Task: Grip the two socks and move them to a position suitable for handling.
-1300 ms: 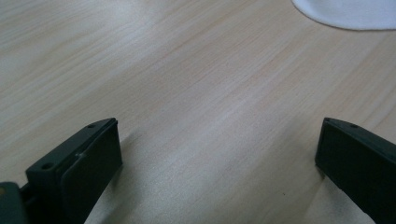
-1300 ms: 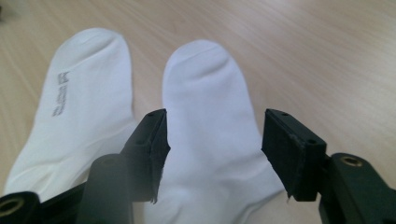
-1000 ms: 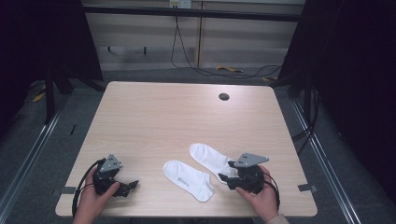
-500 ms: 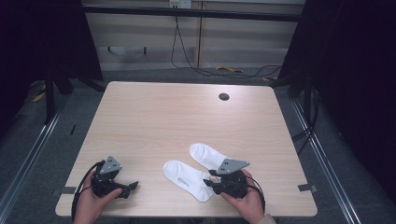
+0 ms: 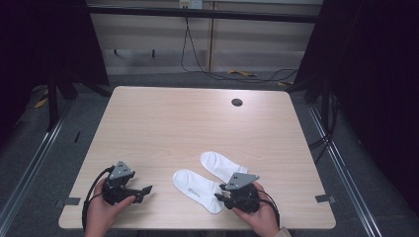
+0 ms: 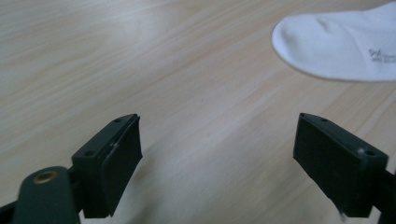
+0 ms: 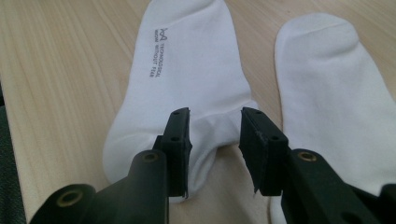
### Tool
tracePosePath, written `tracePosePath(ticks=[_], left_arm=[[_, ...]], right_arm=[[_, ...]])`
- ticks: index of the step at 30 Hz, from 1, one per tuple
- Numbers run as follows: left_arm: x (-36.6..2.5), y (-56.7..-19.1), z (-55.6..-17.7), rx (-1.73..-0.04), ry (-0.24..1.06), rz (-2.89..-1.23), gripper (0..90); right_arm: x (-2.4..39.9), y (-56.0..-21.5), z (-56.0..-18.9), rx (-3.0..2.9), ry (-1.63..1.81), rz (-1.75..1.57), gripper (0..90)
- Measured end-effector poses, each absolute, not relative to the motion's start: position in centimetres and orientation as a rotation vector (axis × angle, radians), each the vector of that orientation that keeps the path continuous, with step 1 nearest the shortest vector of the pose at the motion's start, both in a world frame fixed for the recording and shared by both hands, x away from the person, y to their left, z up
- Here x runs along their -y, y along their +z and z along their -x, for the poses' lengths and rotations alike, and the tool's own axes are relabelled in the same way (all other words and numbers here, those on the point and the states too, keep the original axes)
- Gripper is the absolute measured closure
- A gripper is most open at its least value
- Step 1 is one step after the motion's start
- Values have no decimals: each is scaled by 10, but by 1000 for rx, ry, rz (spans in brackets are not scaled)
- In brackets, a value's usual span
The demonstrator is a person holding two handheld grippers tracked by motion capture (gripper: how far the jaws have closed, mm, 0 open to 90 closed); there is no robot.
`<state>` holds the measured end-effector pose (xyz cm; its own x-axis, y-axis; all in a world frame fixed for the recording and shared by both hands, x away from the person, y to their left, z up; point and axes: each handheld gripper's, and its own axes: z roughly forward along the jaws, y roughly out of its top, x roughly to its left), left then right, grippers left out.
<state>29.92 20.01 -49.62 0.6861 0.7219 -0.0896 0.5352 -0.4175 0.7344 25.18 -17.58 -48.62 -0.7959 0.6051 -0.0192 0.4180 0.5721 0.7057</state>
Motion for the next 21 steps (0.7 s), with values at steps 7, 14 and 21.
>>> tracePosePath(ticks=[7,14,21], left_arm=[[-179,-486,-307,-928,309,-2124,172],[-161,-482,-318,-870,295,-2158,218],[-144,-484,-323,-806,263,-2186,294]], right_arm=[[181,-488,-251,-2522,1046,-893,678],[186,-490,-248,-2515,1030,-927,680],[185,-491,-242,-2505,1014,-914,664]])
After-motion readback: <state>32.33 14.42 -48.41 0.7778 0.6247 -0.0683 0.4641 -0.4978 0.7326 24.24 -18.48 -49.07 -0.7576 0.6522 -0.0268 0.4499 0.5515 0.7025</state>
